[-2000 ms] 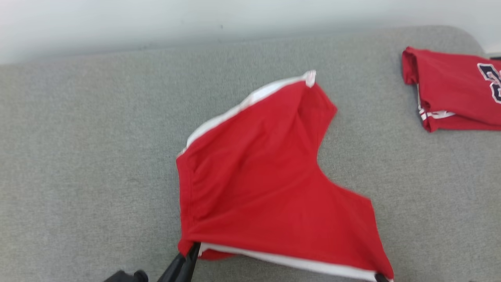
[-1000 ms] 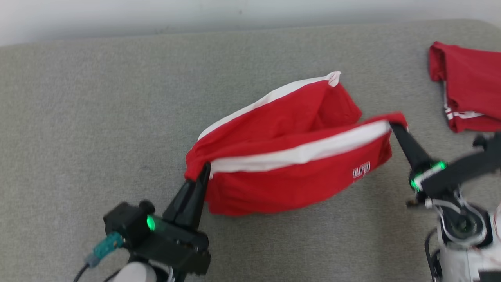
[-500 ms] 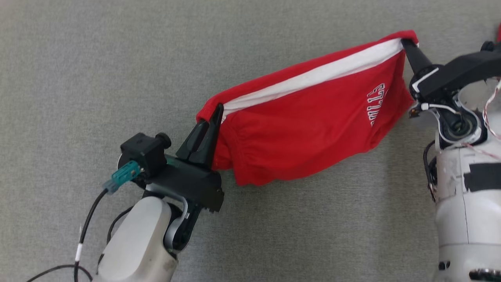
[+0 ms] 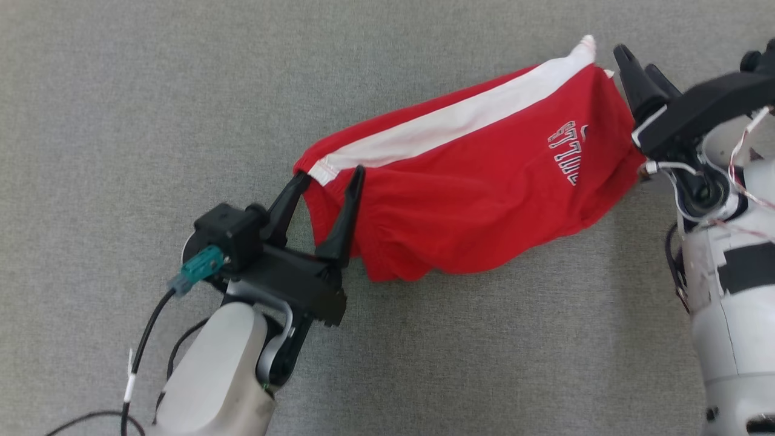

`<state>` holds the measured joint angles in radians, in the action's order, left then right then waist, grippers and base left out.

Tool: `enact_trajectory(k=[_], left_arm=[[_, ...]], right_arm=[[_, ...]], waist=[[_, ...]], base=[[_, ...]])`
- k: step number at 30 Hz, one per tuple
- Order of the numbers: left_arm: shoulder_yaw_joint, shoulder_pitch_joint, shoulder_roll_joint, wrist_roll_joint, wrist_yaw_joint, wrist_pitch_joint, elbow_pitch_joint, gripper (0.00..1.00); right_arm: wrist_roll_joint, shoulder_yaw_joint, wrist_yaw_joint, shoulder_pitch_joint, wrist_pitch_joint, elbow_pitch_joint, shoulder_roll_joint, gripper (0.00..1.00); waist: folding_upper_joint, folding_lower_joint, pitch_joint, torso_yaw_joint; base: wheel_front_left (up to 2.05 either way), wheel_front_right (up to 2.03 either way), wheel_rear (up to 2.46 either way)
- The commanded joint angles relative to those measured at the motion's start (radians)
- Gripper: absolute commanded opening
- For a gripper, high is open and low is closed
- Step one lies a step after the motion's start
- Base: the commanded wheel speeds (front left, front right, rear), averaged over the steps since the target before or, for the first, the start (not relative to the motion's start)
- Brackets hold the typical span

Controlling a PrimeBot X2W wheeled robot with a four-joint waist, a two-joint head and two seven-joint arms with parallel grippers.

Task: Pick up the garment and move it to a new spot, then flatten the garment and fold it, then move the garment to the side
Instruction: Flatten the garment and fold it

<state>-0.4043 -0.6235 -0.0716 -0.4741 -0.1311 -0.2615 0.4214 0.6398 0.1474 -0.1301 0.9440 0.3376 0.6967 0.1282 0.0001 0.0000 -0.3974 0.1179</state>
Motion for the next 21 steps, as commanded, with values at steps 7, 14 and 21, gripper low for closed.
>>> enact_trajectory(k=[7, 14, 21], left_arm=[[0.095, 0.17, -0.011, 0.063, 0.002, -0.003, -0.091, 1.0], [0.149, 0.278, -0.014, 0.108, 0.008, -0.003, -0.185, 1.0], [0.274, 0.361, 0.011, 0.167, 0.031, -0.003, -0.336, 1.0]], right_arm=[[0.03, -0.199, 0.0, -0.172, -0.076, -0.112, 0.145, 1.0], [0.052, -0.295, 0.0, -0.231, -0.14, -0.102, 0.202, 1.0], [0.049, -0.355, 0.0, -0.194, -0.193, -0.031, 0.239, 1.0]], waist=[[-0.0001, 0.0, 0.073, -0.02], [-0.0001, 0.0, 0.098, -0.021], [-0.0001, 0.0, 0.084, 0.016]], base=[[0.0, 0.0, 0.0], [0.0, 0.0, 0.0], [0.0, 0.0, 0.0]])
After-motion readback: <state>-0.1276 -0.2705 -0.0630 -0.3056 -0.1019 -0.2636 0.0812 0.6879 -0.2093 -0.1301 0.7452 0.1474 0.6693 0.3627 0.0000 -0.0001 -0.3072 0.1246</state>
